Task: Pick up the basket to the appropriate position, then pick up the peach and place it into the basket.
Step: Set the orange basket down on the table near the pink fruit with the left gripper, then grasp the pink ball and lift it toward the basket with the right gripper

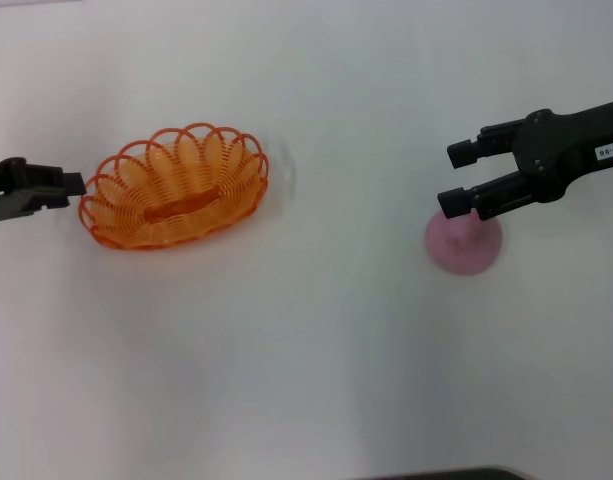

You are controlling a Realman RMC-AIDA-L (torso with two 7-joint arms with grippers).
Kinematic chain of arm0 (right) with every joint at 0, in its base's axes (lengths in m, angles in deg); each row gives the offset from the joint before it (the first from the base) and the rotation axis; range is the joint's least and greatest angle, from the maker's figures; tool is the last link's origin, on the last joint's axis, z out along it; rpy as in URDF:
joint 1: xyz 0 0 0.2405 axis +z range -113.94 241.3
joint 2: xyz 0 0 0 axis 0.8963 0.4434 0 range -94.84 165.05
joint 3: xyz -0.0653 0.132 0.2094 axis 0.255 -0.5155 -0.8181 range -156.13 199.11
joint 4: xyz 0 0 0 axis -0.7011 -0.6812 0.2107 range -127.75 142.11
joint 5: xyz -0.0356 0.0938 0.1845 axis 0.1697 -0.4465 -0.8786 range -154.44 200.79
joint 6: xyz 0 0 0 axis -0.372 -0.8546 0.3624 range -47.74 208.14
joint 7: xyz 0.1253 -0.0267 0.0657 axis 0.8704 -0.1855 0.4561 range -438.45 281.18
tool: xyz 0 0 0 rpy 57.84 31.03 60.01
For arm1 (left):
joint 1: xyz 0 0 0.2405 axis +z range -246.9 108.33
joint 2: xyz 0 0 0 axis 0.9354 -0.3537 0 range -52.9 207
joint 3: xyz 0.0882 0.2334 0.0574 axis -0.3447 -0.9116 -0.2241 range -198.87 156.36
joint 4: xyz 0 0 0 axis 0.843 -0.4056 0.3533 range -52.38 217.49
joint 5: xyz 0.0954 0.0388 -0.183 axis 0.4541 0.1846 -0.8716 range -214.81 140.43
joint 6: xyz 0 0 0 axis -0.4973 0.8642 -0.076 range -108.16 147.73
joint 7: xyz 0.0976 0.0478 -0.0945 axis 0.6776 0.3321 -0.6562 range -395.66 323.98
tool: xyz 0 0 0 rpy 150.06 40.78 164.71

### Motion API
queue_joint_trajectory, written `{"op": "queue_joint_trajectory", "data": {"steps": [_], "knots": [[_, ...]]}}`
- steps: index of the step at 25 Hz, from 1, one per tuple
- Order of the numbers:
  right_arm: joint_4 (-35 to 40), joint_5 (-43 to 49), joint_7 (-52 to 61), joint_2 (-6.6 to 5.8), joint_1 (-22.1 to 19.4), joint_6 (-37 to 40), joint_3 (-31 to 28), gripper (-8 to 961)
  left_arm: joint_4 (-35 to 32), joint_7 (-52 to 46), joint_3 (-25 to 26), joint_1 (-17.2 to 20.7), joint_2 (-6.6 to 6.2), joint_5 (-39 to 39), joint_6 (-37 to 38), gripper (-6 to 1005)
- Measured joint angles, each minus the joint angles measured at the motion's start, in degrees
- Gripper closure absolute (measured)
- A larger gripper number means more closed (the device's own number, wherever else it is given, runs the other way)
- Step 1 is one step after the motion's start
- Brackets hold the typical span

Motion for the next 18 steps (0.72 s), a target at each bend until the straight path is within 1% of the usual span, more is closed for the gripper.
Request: {"op": "queue_joint_trajectory", "data": {"steps": [3, 6, 8, 10, 12, 15, 18], "knots": [[0.1, 0.0, 0.2, 0.00, 0.4, 0.0, 0.0, 38, 0.0, 1.6, -0.1, 0.3, -0.37, -0.1, -2.1, 832], [0.1, 0.0, 0.5, 0.00, 0.5, 0.0, -0.4, 38, -0.1, 5.5, 0.6, 0.4, -0.58, -0.7, -3.2, 738], [0.2, -0.1, 1.4, -0.07, 0.6, 0.0, -1.7, 39, -0.3, 9.8, 1.7, 0.6, -0.80, -2.4, -2.7, 509], [0.5, -0.3, 3.4, -0.49, 1.0, -0.1, -4.2, 39, -0.7, 14.6, 2.8, 0.9, -0.94, -4.6, -1.0, 509], [1.5, -0.3, 5.8, -1.04, 1.5, -0.1, -6.5, 39, -2.0, 22.1, 3.6, 2.0, -0.79, -8.4, 2.7, 508], [5.4, 0.0, 10.2, -1.52, 1.9, -0.1, -7.9, 38, -4.9, 31.4, 3.7, 4.4, 0.40, -15.1, 8.4, 496], [10.4, 2.9, 14.3, -1.67, 2.6, 0.5, -6.6, 38, -6.2, 35.4, 3.4, 6.8, 0.96, -20.2, 12.2, 461]]}}
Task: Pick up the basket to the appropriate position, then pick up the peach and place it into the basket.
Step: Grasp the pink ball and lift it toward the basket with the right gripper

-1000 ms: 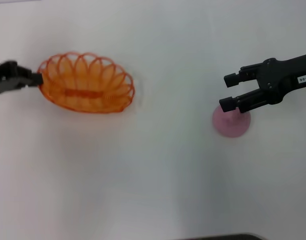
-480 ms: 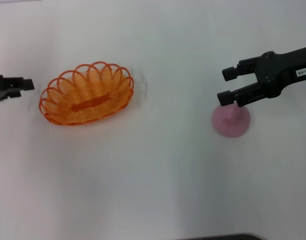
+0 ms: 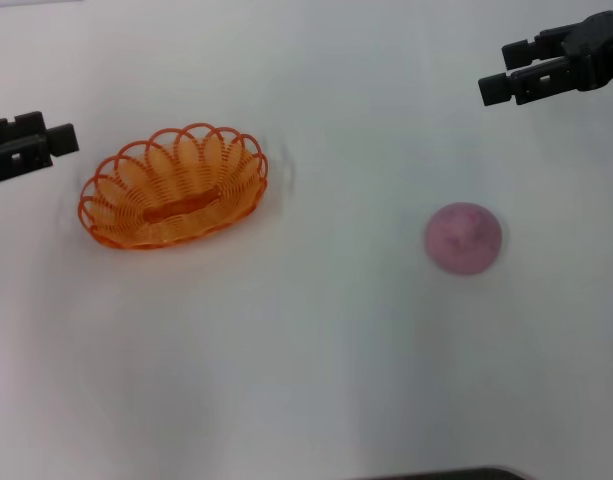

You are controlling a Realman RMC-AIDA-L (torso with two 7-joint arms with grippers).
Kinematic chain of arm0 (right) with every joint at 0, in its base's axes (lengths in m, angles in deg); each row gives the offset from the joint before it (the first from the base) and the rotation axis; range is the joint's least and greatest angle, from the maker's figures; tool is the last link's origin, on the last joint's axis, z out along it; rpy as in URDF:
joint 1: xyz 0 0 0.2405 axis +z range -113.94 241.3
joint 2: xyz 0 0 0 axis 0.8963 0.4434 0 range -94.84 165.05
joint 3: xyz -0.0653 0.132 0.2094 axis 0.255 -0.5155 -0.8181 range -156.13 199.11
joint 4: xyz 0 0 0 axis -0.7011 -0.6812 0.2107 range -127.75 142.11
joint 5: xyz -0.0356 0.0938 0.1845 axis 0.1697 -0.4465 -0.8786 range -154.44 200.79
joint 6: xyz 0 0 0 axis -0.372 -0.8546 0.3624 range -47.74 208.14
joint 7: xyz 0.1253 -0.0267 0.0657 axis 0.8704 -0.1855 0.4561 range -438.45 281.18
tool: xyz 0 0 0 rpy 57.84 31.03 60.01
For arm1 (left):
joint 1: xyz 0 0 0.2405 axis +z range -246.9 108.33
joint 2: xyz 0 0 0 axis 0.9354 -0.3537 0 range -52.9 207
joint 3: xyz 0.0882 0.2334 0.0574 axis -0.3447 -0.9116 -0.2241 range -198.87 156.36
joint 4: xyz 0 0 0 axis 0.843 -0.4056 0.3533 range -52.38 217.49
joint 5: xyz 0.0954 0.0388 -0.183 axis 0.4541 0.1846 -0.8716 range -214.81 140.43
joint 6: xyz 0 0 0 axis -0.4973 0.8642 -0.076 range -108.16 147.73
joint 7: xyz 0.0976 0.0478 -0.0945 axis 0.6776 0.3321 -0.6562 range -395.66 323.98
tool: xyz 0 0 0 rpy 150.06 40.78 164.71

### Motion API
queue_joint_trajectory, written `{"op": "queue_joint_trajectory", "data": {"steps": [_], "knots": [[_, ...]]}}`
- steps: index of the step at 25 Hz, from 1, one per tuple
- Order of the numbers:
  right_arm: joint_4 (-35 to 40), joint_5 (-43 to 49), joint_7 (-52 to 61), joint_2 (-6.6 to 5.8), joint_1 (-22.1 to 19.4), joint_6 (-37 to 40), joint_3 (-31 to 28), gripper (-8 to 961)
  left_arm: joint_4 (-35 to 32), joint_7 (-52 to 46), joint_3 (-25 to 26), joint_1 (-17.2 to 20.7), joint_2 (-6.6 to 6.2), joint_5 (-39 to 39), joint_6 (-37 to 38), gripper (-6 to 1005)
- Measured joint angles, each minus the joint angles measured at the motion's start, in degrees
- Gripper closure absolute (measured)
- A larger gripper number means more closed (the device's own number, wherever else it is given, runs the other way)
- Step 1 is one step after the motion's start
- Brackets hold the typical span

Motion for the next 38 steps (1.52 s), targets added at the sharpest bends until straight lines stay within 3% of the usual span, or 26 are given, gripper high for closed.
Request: {"op": "queue_joint_trajectory", "data": {"steps": [6, 12, 19, 27, 29, 35, 38], "knots": [[4.5, 14.7, 4.4, 1.12, 5.9, 3.4, 3.8, 39, 0.6, 3.8, 0.2, 1.3, 0.04, -2.3, 6.0, 390], [1.7, 26.7, 5.8, 3.84, 9.6, 1.0, 13.8, 38, 1.4, 3.9, 0.2, 1.5, 0.08, -2.4, 7.4, 180], [-4.1, 33.3, 6.1, 7.51, 11.4, -5.4, 20.4, 43, 2.7, 4.0, 0.3, 1.5, 0.08, -2.7, 7.3, 91], [-7.4, 33.8, 5.9, 7.92, 12.4, -7.3, 21.8, 126, 3.2, 4.1, 0.3, 1.5, 0.08, -3.3, 7.0, 91], [-7.5, 33.8, 5.8, 7.94, 12.4, -7.4, 21.8, 342, 3.5, 4.1, 0.3, 1.5, 0.08, -3.3, 7.0, 91], [-7.5, 33.8, 5.8, 7.97, 12.5, -7.4, 21.8, 582, 3.6, 4.1, 0.3, 1.5, 0.08, -3.3, 7.1, 91], [-7.5, 33.8, 5.7, 7.99, 12.5, -7.4, 21.8, 626, 3.6, 4.1, 0.3, 1.5, 0.08, -3.3, 7.3, 91]]}}
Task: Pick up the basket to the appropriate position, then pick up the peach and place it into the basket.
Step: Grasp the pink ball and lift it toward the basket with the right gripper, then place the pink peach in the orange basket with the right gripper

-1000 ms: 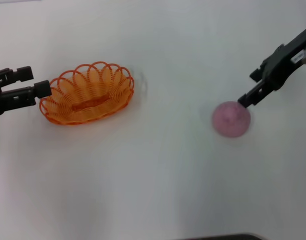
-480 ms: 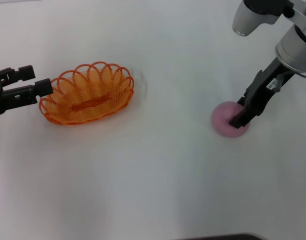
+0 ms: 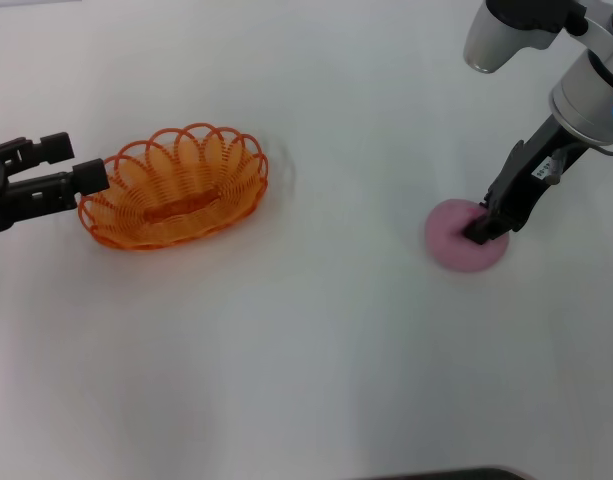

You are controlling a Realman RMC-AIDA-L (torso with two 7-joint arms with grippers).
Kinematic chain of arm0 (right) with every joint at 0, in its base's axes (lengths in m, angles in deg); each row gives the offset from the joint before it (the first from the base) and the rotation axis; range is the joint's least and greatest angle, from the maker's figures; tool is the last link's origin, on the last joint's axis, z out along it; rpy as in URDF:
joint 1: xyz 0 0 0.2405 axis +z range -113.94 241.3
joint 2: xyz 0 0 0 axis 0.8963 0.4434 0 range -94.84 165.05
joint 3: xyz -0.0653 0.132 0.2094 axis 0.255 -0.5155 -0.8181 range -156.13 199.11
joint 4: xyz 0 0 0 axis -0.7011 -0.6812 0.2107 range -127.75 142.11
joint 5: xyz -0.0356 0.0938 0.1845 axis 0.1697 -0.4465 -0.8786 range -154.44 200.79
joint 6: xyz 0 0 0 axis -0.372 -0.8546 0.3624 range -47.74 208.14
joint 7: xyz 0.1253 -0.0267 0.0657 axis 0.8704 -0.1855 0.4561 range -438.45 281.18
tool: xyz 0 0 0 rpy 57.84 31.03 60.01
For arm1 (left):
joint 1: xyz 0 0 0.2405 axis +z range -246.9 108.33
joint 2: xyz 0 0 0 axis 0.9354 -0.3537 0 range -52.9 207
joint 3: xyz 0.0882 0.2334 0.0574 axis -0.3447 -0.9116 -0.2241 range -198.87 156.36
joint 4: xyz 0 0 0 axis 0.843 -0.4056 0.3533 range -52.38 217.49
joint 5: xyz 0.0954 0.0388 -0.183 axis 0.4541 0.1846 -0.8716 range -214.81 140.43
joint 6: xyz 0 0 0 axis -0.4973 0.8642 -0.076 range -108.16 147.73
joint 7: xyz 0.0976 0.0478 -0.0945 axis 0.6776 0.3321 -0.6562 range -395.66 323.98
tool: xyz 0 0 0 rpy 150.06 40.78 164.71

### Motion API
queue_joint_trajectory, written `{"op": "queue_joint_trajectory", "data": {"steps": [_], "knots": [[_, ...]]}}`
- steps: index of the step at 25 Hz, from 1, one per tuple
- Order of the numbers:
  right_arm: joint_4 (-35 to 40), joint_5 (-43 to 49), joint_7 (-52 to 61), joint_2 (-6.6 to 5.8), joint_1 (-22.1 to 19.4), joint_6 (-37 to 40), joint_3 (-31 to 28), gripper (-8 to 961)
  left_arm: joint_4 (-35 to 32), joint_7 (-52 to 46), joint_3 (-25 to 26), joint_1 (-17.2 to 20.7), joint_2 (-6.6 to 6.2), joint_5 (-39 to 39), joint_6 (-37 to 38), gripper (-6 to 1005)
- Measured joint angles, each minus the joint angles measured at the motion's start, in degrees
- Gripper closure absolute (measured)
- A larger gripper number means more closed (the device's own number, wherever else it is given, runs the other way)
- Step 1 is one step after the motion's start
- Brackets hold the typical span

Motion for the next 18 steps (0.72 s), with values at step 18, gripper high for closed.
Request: {"op": "queue_joint_trajectory", "data": {"steps": [18], "knots": [[-1.8, -35.7, -12.3, -0.38, -0.5, -6.2, -11.0, 745, 0.2, 0.0, 0.0, 0.8, 0.00, 0.6, 0.2, 91]]}}
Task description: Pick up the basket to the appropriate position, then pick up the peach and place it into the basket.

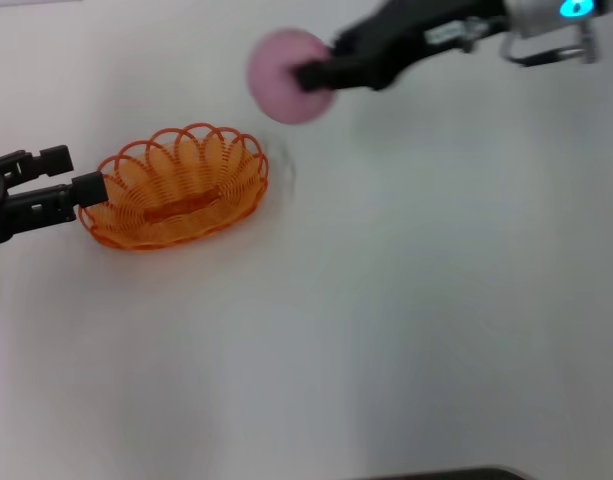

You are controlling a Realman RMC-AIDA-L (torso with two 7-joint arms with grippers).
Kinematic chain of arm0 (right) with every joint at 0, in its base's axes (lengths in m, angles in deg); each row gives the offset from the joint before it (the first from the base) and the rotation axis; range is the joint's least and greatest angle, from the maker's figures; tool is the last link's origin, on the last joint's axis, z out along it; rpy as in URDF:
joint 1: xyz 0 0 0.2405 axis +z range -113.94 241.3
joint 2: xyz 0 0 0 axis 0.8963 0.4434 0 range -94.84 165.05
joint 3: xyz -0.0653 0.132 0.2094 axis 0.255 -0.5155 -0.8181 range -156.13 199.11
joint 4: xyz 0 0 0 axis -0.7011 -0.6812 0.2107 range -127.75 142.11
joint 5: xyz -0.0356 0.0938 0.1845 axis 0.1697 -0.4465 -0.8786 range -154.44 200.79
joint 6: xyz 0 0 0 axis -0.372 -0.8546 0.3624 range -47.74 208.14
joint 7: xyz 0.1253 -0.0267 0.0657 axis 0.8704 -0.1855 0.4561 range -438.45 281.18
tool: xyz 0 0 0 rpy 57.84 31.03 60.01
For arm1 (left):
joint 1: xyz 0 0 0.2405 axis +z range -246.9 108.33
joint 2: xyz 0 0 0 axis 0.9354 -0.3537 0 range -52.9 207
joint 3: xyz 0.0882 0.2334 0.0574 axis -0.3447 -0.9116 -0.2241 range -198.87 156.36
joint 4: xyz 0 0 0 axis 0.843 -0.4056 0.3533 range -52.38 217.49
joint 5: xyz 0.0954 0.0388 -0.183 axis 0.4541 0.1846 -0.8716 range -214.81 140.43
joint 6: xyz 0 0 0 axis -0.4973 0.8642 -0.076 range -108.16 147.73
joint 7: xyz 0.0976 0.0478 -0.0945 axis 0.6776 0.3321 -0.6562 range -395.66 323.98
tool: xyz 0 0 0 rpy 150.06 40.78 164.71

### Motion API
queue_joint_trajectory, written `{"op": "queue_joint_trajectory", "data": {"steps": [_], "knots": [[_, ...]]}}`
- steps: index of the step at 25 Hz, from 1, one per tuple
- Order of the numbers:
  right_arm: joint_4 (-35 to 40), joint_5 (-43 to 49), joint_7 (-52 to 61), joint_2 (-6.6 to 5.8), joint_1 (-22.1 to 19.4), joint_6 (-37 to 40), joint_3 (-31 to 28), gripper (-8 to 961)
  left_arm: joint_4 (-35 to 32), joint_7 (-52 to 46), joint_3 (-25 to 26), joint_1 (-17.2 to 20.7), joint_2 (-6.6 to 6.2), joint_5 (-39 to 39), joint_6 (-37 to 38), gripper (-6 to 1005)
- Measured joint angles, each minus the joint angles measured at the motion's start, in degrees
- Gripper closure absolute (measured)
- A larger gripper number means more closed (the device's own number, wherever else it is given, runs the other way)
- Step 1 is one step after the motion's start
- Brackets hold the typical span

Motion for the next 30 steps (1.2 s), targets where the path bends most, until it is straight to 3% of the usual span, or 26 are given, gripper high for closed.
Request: {"op": "queue_joint_trajectory", "data": {"steps": [2, 8, 14, 18, 21, 26, 30], "knots": [[-5.3, -5.2, -3.7, 0.71, 1.2, -4.4, 0.9, 746, 0.0, 0.0, 0.0, 0.0, 0.00, 0.0, 0.0, 91], [-20.8, -17.4, -14.0, 1.29, 5.2, -16.8, 8.3, 679, 0.2, 0.0, 0.0, 0.2, -0.06, 0.1, 0.0, 91], [-21.7, -21.2, -14.1, 1.21, 4.8, -19.1, 13.2, 598, 0.3, 0.0, 0.0, 0.3, -0.09, 0.1, -0.2, 91], [-21.3, -21.4, -13.9, 0.93, 3.9, -18.4, 13.2, 431, 0.4, 0.1, 0.0, 0.4, -0.11, 0.1, -0.4, 91], [-20.0, -21.5, -13.5, 0.59, 2.0, -16.0, 12.0, 306, 0.0, 0.1, 0.0, 0.6, -0.23, 0.5, -0.4, 91], [-10.1, -21.1, -10.3, -0.54, -5.8, -7.9, 10.1, 118, -3.2, 2.8, -0.4, 1.9, -0.36, 3.0, 0.8, 91], [-5.3, -20.9, -6.2, -3.79, -11.9, -0.7, 10.0, 28, -4.8, 3.1, -0.5, 2.1, -0.62, 7.1, 1.9, 91]]}}
